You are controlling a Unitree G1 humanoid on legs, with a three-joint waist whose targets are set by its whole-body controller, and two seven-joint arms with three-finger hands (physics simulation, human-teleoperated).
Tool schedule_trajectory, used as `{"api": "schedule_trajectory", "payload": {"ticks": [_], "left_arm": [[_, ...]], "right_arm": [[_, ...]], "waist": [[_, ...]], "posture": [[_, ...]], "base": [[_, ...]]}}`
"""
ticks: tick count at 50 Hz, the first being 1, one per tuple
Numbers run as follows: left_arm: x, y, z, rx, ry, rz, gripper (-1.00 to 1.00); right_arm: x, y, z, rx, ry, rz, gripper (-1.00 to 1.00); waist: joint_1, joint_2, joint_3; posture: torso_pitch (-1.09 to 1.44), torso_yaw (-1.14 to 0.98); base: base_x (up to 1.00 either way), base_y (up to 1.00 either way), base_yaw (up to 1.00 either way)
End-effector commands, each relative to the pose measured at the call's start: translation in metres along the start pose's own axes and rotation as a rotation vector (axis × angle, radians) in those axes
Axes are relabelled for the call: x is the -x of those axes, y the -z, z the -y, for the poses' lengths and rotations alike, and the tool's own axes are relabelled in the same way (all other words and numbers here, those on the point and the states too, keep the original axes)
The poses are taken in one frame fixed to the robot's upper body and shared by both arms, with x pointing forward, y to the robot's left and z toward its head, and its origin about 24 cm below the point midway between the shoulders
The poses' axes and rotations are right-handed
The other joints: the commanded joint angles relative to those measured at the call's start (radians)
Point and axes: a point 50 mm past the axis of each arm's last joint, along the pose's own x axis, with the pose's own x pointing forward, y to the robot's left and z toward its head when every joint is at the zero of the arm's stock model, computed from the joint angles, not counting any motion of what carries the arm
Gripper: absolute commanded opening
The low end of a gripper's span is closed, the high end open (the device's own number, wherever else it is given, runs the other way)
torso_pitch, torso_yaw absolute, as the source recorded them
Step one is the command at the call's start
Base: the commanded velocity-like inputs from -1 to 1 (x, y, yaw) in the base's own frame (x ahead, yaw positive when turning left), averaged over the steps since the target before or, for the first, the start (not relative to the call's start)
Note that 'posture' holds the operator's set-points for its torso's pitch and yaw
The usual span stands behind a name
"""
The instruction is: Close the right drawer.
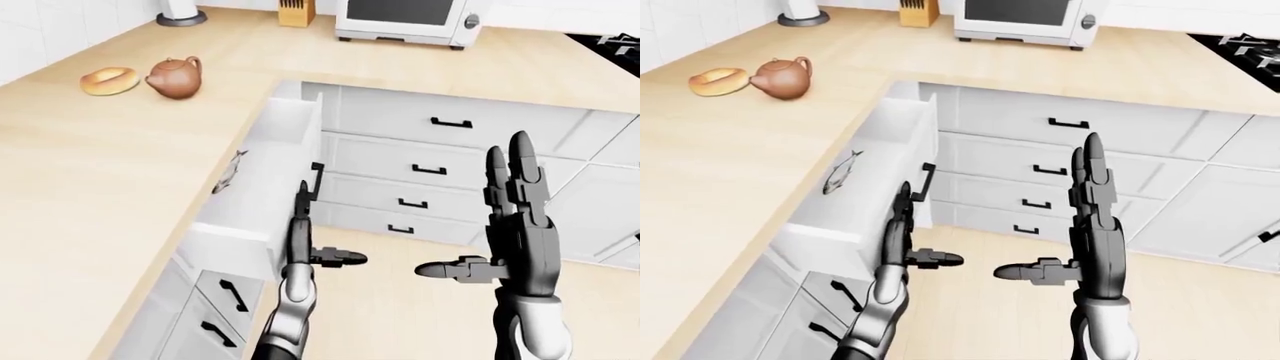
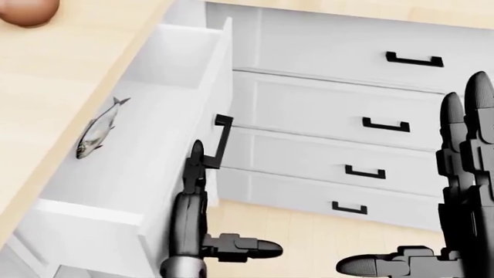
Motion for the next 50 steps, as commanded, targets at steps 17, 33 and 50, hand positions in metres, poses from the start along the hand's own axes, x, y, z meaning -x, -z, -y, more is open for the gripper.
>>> {"api": "schedule_trajectory", "payload": {"ticks": [17, 33, 50], "left_arm": [[-0.007, -0.019, -0.008, 0.032, -0.051, 0.082, 1.0], [-0.008, -0.018, -0.016, 0.035, -0.089, 0.083, 1.0], [-0.01, -0.018, -0.024, 0.04, -0.158, 0.082, 1.0]], "right_arm": [[-0.006, -0.012, 0.002, 0.011, 0.003, 0.076, 1.0], [-0.005, -0.012, 0.001, 0.011, 0.003, 0.074, 1.0], [-0.005, -0.012, 0.001, 0.01, 0.001, 0.074, 1.0]], "waist": [[0.0, -0.003, -0.018], [-0.004, -0.002, -0.018], [-0.009, -0.002, -0.017]], "posture": [[0.0, 0.0], [0.0, 0.0], [0.0, 0.0]], "base": [[0.0, 0.0, 0.0], [0.0, 0.0, 0.0], [0.0, 0.0, 0.0]]}}
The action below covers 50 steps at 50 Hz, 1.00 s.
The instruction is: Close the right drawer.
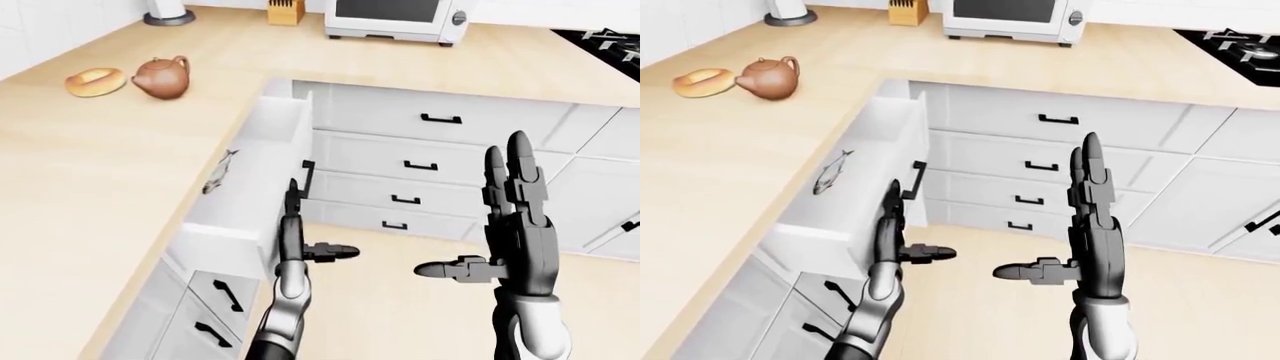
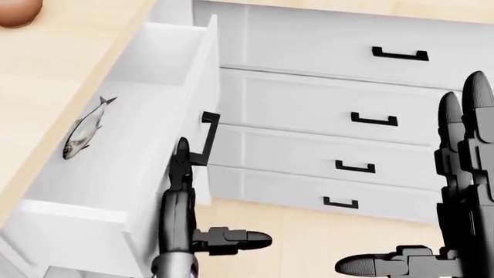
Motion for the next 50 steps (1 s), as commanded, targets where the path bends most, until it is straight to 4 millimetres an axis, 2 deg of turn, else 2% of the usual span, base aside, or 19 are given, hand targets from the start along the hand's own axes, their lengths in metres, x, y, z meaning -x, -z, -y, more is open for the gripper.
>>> {"api": "schedule_trajectory", "payload": {"ticks": [1, 50], "left_arm": [[-0.007, -0.017, -0.012, 0.036, -0.085, 0.081, 1.0], [-0.015, -0.017, -0.039, 0.059, -0.229, 0.089, 1.0]], "right_arm": [[-0.005, -0.012, 0.002, 0.012, 0.006, 0.077, 1.0], [-0.005, -0.012, 0.002, 0.011, 0.003, 0.074, 1.0]], "waist": [[0.007, -0.004, -0.018], [-0.004, 0.0, -0.019]], "posture": [[0.0, 0.0], [0.0, 0.0]], "base": [[0.0, 0.0, 0.0], [0.0, 0.0, 0.0]]}}
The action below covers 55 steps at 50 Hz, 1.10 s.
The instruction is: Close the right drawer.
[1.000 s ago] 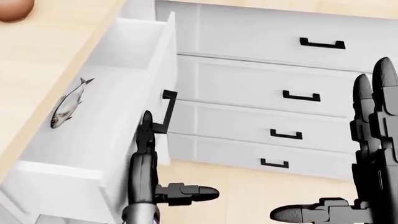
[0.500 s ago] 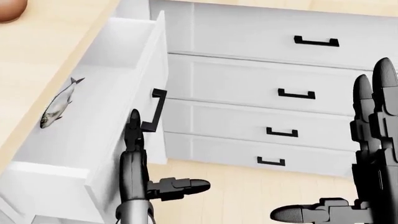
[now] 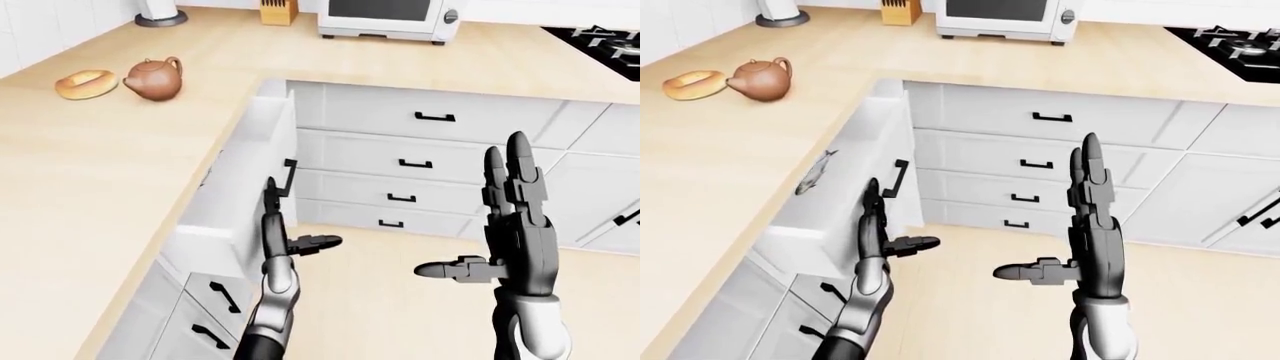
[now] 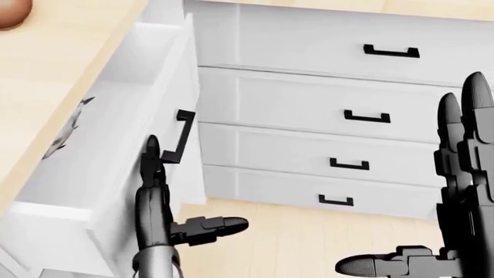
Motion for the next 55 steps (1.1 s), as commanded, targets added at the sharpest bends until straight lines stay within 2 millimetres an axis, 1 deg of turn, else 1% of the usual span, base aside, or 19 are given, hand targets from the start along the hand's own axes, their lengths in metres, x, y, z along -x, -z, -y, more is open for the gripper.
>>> {"api": "schedule_trajectory", "payload": {"ticks": [1, 28, 44, 47, 55], "left_arm": [[-0.009, -0.017, -0.013, 0.043, -0.088, 0.08, 1.0], [-0.014, -0.014, -0.03, 0.046, -0.14, 0.075, 1.0], [-0.018, -0.012, -0.043, 0.05, -0.184, 0.074, 1.0], [-0.021, -0.012, -0.051, 0.054, -0.207, 0.074, 1.0], [-0.02, -0.013, -0.054, 0.056, -0.228, 0.084, 1.0]], "right_arm": [[-0.005, -0.013, 0.002, 0.011, 0.005, 0.078, 1.0], [-0.005, -0.012, 0.002, 0.013, 0.004, 0.079, 1.0], [-0.005, -0.012, 0.001, 0.012, 0.002, 0.079, 1.0], [-0.005, -0.012, 0.002, 0.011, 0.003, 0.078, 1.0], [-0.005, -0.013, 0.002, 0.013, 0.004, 0.08, 1.0]], "waist": [[0.007, -0.004, -0.018], [0.009, -0.001, -0.022], [0.009, 0.002, -0.023], [0.008, 0.001, -0.021], [0.005, 0.004, -0.023]], "posture": [[0.0, 0.0], [0.0, 0.0], [0.0, 0.0], [0.0, 0.0], [0.0, 0.0]], "base": [[0.0, 0.0, 0.0], [0.0, 0.0, 0.0], [0.0, 0.0, 0.0], [0.0, 0.0, 0.0], [0.0, 0.0, 0.0]]}}
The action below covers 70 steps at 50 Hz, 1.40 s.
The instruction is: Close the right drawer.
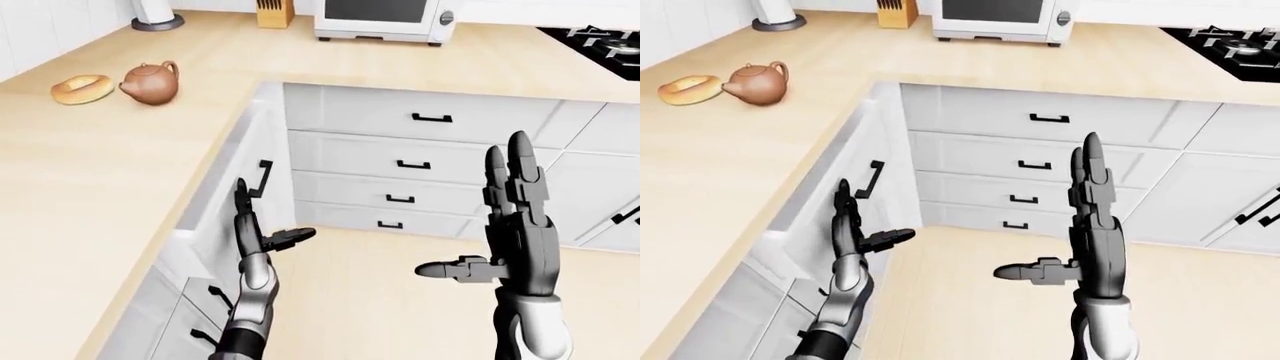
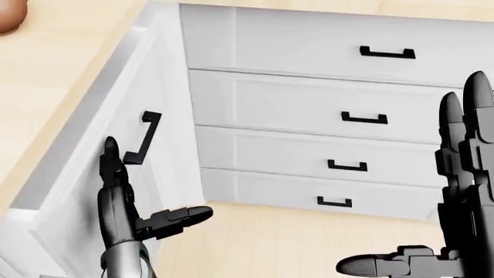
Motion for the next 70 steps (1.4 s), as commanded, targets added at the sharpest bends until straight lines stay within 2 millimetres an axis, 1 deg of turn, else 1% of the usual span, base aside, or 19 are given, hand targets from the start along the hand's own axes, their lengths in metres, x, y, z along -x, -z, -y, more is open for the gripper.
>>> {"api": "schedule_trajectory", "payload": {"ticks": [1, 12, 21, 24, 49, 54, 59, 70], "left_arm": [[-0.009, -0.017, -0.012, 0.044, -0.094, 0.076, 1.0], [-0.016, -0.018, -0.024, 0.062, -0.14, 0.072, 1.0], [-0.017, -0.017, -0.027, 0.067, -0.15, 0.068, 1.0], [-0.019, -0.019, -0.032, 0.076, -0.164, 0.066, 1.0], [-0.027, -0.021, -0.046, 0.09, -0.228, 0.061, 1.0], [-0.03, -0.021, -0.053, 0.101, -0.254, 0.057, 1.0], [-0.033, -0.027, -0.066, 0.13, -0.298, 0.058, 1.0], [-0.036, -0.031, -0.08, 0.148, -0.344, 0.062, 1.0]], "right_arm": [[-0.005, -0.013, 0.001, 0.01, 0.004, 0.077, 1.0], [-0.006, -0.012, 0.001, 0.01, 0.004, 0.077, 1.0], [-0.005, -0.011, 0.001, 0.01, 0.004, 0.075, 1.0], [-0.005, -0.011, 0.0, 0.009, 0.003, 0.074, 1.0], [-0.005, -0.01, 0.0, 0.01, 0.0, 0.072, 1.0], [-0.005, -0.01, 0.0, 0.01, 0.0, 0.071, 1.0], [-0.005, -0.01, 0.0, 0.01, -0.001, 0.072, 1.0], [-0.005, -0.01, -0.001, 0.01, -0.002, 0.07, 1.0]], "waist": [[0.009, -0.003, -0.019], [0.009, -0.002, -0.017], [0.007, 0.0, -0.019], [0.007, 0.001, -0.019], [0.008, 0.003, -0.018], [0.008, 0.004, -0.018], [0.006, 0.005, -0.018], [0.0, 0.008, -0.017]], "posture": [[0.0, 0.0], [0.0, 0.0], [0.0, 0.0], [0.0, 0.0], [0.0, 0.0], [0.0, 0.0], [0.0, 0.0], [0.0, 0.0]], "base": [[0.0, 0.0, 0.0], [0.0, 0.0, 0.0], [0.0, 0.0, 0.0], [0.0, 0.0, 0.0], [0.0, 0.0, 0.0], [0.0, 0.0, 0.0], [0.0, 0.0, 0.0], [0.0, 0.0, 0.0]]}}
